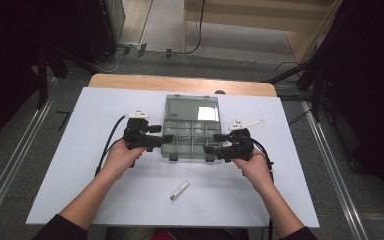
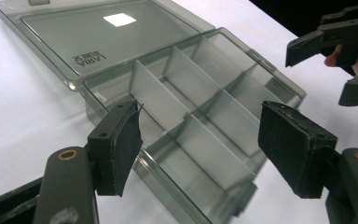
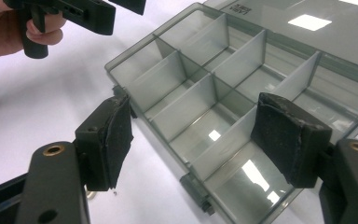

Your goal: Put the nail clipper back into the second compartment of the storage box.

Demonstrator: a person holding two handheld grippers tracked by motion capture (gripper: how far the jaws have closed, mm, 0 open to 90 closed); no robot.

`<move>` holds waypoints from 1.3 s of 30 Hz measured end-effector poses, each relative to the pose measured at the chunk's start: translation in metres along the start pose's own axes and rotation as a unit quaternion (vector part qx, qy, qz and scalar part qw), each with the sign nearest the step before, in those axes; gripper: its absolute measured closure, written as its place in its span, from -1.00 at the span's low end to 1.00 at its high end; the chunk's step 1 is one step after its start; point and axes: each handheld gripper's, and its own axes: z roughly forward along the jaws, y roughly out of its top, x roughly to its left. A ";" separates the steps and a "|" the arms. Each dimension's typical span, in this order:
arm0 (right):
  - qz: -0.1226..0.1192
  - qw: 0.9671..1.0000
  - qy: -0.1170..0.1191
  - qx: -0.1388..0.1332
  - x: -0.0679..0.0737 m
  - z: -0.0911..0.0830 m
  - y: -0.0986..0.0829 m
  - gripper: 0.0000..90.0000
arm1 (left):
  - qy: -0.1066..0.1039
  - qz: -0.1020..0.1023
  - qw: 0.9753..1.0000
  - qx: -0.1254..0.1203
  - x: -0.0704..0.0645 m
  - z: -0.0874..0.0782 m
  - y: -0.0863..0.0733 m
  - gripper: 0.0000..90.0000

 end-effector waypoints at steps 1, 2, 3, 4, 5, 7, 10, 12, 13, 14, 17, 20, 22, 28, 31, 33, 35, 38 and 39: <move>-0.002 1.000 0.001 -0.002 0.001 -0.001 -0.001 -0.36 | -0.001 0.003 1.000 0.002 -0.001 -0.002 -0.001 -0.34; -0.002 1.000 0.002 -0.003 0.002 -0.001 -0.002 -0.36 | -0.001 0.007 1.000 0.004 -0.003 -0.004 -0.002 -0.34; -0.001 1.000 0.004 -0.001 0.003 -0.002 -0.003 -0.36 | -0.001 0.009 1.000 0.003 -0.004 -0.006 -0.004 -0.34; -0.003 1.000 0.005 -0.002 0.004 -0.002 -0.004 -0.36 | -0.001 0.009 1.000 0.003 -0.004 -0.006 -0.004 -0.34; -0.003 1.000 0.005 -0.002 0.004 -0.002 -0.004 -0.36 | -0.001 0.011 1.000 0.003 -0.005 -0.008 -0.005 -0.34; -0.006 1.000 0.009 0.000 0.007 -0.004 -0.006 -0.36 | -0.004 0.014 1.000 0.002 -0.007 -0.013 -0.010 -0.34; -0.008 1.000 0.011 -0.001 0.009 -0.004 -0.007 -0.36 | -0.005 0.014 1.000 0.000 -0.009 -0.016 -0.012 -0.34; -0.009 1.000 0.014 -0.001 0.011 -0.005 -0.010 -0.36 | -0.006 0.018 1.000 0.001 -0.011 -0.019 -0.016 -0.34; -0.009 1.000 0.014 -0.001 0.011 -0.005 -0.010 -0.36 | -0.006 0.018 1.000 0.001 -0.011 -0.019 -0.016 -0.34; -0.009 1.000 0.015 0.000 0.012 -0.005 -0.011 -0.37 | -0.006 0.020 1.000 0.001 -0.012 -0.020 -0.018 -0.34; -0.013 1.000 0.018 0.003 0.015 -0.006 -0.014 -0.37 | -0.004 0.032 0.999 0.001 -0.014 -0.021 -0.023 -0.34; -0.013 1.000 0.022 0.004 0.017 -0.007 -0.017 -0.37 | -0.005 0.033 0.999 0.004 -0.015 -0.025 -0.030 -0.34; -0.014 1.000 0.024 0.005 0.018 -0.007 -0.020 -0.37 | -0.006 0.034 0.999 0.004 -0.015 -0.026 -0.031 -0.34; -0.018 0.999 0.030 0.012 0.023 -0.009 -0.024 -0.37 | -0.009 0.036 0.999 0.005 -0.016 -0.037 -0.041 -0.34; -0.022 0.999 0.031 0.014 0.026 -0.010 -0.026 -0.37 | -0.012 0.043 0.999 0.003 -0.017 -0.043 -0.046 -0.34; -0.027 0.999 0.030 0.015 0.027 -0.011 -0.027 -0.37 | -0.011 0.041 0.999 0.002 -0.016 -0.047 -0.049 -0.34; -0.026 0.999 0.032 0.017 0.029 -0.012 -0.029 -0.37 | -0.011 0.042 0.999 0.004 -0.016 -0.050 -0.051 -0.34; -0.027 0.999 0.033 0.018 0.030 -0.013 -0.030 -0.37 | -0.010 0.043 0.999 0.004 -0.017 -0.054 -0.053 -0.34; -0.027 0.999 0.035 0.019 0.031 -0.014 -0.031 -0.37 | -0.011 0.042 0.999 0.002 -0.017 -0.056 -0.054 -0.34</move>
